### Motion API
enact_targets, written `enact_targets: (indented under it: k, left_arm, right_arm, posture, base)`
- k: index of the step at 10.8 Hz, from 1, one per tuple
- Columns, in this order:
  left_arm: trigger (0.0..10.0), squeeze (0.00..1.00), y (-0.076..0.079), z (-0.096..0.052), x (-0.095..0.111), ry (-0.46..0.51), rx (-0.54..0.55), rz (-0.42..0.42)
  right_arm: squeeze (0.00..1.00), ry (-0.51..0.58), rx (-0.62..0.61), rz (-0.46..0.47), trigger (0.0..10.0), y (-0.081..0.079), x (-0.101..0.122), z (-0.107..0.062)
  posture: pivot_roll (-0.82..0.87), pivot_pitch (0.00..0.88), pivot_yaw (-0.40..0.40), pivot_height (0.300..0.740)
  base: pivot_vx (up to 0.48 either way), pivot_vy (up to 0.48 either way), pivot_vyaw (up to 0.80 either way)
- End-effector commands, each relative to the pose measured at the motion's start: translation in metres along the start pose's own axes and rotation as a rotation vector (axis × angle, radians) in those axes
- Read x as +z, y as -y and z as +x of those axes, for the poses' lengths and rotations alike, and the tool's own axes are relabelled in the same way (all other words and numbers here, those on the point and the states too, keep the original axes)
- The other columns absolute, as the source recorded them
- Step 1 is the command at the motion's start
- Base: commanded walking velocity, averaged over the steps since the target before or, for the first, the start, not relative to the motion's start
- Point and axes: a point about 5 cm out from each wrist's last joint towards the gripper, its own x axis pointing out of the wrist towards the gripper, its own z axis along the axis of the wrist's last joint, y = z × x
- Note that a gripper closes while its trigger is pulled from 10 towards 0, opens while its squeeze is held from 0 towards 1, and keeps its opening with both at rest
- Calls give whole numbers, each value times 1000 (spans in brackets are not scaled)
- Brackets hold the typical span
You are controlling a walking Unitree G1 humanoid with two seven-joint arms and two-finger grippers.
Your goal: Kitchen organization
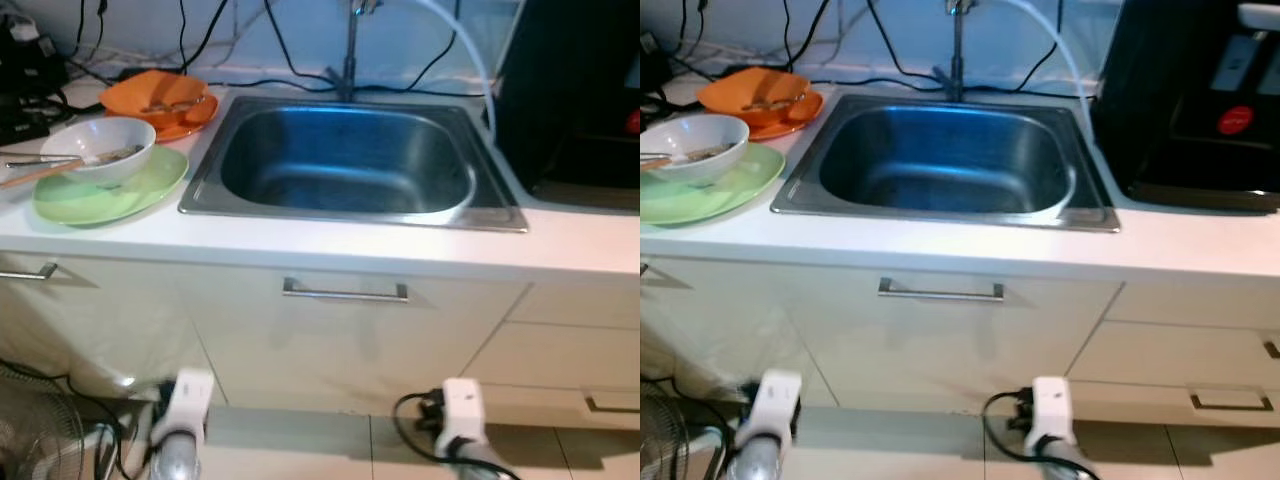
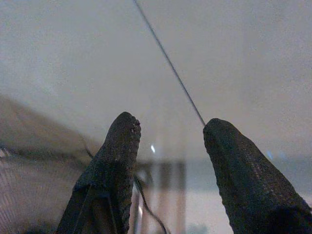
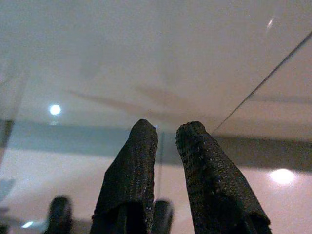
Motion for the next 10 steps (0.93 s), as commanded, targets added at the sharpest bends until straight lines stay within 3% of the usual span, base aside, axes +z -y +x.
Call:
enact_targets:
  k: [1,5,7,10]
  left_arm:
    - [10000,0,-3,-1,4,54,32,17]
    - [10000,0,-17,-10,11,182,91,-5]
    - [10000,0,-23,-24,15,256,127,-32]
    - [10000,0,-29,-34,63,489,122,33]
  right_arm:
    - [0,34,-10,-40,10000,6,2,-2]
    - [0,119,-82,-34,10000,28,-2,-16]
    - [0,243,-122,-73,10000,37,7,-25]
    - [0,455,-166,-101,10000,44,42,-32]
  posture:
    - [188,48,-13,740]
    - [179,61,-6,740]
    - [173,67,-3,740]
    - [173,66,-7,740]
  base:
    - [0,0,0]
    - [0,0,0]
    - [0,0,0]
    - [0,0,0]
